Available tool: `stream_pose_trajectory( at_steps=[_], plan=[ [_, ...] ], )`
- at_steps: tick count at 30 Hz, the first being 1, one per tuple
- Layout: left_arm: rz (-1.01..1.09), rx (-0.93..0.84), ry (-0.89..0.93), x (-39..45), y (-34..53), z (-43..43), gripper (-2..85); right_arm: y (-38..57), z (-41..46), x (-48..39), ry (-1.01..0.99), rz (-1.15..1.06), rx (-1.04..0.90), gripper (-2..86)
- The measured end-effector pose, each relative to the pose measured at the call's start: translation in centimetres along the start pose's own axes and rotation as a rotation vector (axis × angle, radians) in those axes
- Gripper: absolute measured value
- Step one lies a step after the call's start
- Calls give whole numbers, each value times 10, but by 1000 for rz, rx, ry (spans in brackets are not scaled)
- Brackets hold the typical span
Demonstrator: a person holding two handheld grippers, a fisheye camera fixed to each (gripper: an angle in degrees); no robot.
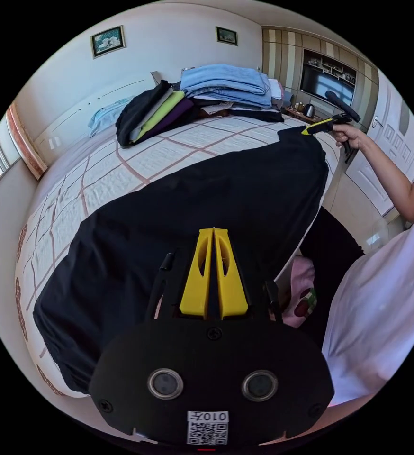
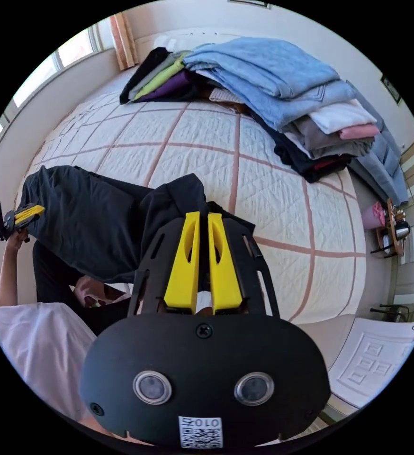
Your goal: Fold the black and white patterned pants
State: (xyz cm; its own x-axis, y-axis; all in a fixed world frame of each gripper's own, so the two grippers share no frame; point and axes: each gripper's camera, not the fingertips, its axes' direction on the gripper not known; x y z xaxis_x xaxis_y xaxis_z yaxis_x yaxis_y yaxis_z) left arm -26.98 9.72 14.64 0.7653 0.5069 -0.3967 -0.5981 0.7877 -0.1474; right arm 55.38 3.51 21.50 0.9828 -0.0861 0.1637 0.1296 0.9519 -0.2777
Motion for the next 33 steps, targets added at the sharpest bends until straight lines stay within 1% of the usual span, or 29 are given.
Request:
stream_pose_trajectory(
  at_steps=[1,3,7,8,10,14,17,19,20,22,24,26,27,28,29,31,32,33],
  plan=[
    [-9,-1,4,-2,2,0,-2,13,-17,11,-18,61,73,26],
    [-52,10,-5,-9,9,-4,-2,36,-21,34,-51,183,119,24],
    [-105,-14,-18,-15,21,0,-2,73,44,60,-180,330,-79,26],
    [-114,-32,-20,-16,24,3,-2,77,47,59,-183,344,-85,26],
    [-132,-66,-31,-18,28,6,-2,90,47,54,-203,365,-30,29],
    [-153,-92,-31,-25,40,6,-2,90,45,41,-185,316,-72,38],
    [-165,-71,-83,-30,53,-13,-1,90,31,29,-128,284,-55,59],
    [-202,-43,-133,-38,66,-31,0,91,10,18,-42,305,0,71],
    [-245,-31,-194,-45,78,-46,0,91,3,13,-26,304,31,72],
    [-321,1,-289,-56,101,-71,3,89,-20,-12,-44,267,177,74],
    [-476,28,-393,-78,141,-102,11,83,-19,-32,-94,224,204,74],
    [-592,30,-434,-95,175,-122,22,70,7,-51,-107,178,78,78],
    [-674,39,-453,-106,200,-134,30,64,32,-62,-95,155,-36,79],
    [-711,43,-467,-110,212,-140,33,60,47,-72,-52,185,-95,80],
    [-767,47,-495,-115,235,-151,40,59,44,-80,-30,189,-74,79],
    [-835,31,-533,-120,266,-163,47,45,11,-121,109,197,41,76],
    [-882,23,-545,-122,286,-168,52,39,0,-136,140,177,80,77],
    [-924,16,-539,-125,305,-169,57,23,-18,-171,163,104,156,77]
  ],
)
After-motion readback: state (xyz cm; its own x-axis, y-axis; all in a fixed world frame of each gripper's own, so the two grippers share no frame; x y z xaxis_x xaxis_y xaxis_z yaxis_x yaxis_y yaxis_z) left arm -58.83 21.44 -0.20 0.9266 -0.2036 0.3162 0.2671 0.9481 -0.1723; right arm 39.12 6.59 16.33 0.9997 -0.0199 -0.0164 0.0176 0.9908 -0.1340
